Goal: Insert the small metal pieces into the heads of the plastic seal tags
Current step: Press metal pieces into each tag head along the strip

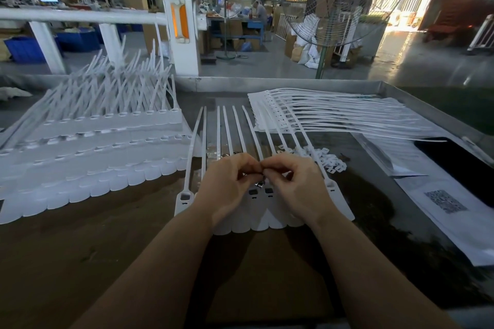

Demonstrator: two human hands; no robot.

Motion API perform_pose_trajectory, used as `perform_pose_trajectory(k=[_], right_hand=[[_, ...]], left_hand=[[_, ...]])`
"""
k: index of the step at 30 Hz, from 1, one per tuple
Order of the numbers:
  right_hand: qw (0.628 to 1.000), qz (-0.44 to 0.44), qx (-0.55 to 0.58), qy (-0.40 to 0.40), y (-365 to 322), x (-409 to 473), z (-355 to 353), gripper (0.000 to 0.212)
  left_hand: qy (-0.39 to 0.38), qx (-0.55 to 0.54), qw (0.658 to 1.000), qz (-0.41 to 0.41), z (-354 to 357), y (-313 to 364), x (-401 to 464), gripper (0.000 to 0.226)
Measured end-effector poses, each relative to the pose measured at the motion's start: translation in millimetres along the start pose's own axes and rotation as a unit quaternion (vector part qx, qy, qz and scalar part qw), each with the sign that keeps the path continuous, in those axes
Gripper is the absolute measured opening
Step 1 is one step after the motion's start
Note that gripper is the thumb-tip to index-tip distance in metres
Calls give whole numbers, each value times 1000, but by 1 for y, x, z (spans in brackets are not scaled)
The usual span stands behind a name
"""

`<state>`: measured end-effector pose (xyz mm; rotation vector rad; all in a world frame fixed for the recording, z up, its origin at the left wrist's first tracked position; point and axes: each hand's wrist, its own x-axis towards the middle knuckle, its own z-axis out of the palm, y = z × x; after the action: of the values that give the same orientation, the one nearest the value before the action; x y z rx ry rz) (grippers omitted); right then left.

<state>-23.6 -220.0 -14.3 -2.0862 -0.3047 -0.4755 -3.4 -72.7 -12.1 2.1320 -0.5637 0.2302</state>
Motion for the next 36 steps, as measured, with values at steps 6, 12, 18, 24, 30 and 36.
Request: perform_pose_trajectory(k=[6, 12, 18, 24, 30, 36], right_hand=[[999, 7, 43, 2, 0, 1, -2, 14], [999, 7, 51, -9, -1, 0, -2, 16], [999, 26, 10, 20, 4, 1, -3, 22], [998, 5, -50, 36, 4, 0, -3, 17], [996, 55, -35, 61, -1, 2, -16, 14], [990, 115, -86, 4, -5, 4, -30, 9]], left_hand=[[26, -12, 1000, -11, 1, 0, 0, 20], [20, 8, 1000, 0, 3, -1, -1, 17], [19, 13, 1000, 3, 3, -4, 0, 11], [-31, 24, 999, 7, 4, -4, 1, 17], [-44, 29, 999, -4, 2, -10, 1, 14], [-46, 17, 999, -9, 1, -12, 2, 12]])
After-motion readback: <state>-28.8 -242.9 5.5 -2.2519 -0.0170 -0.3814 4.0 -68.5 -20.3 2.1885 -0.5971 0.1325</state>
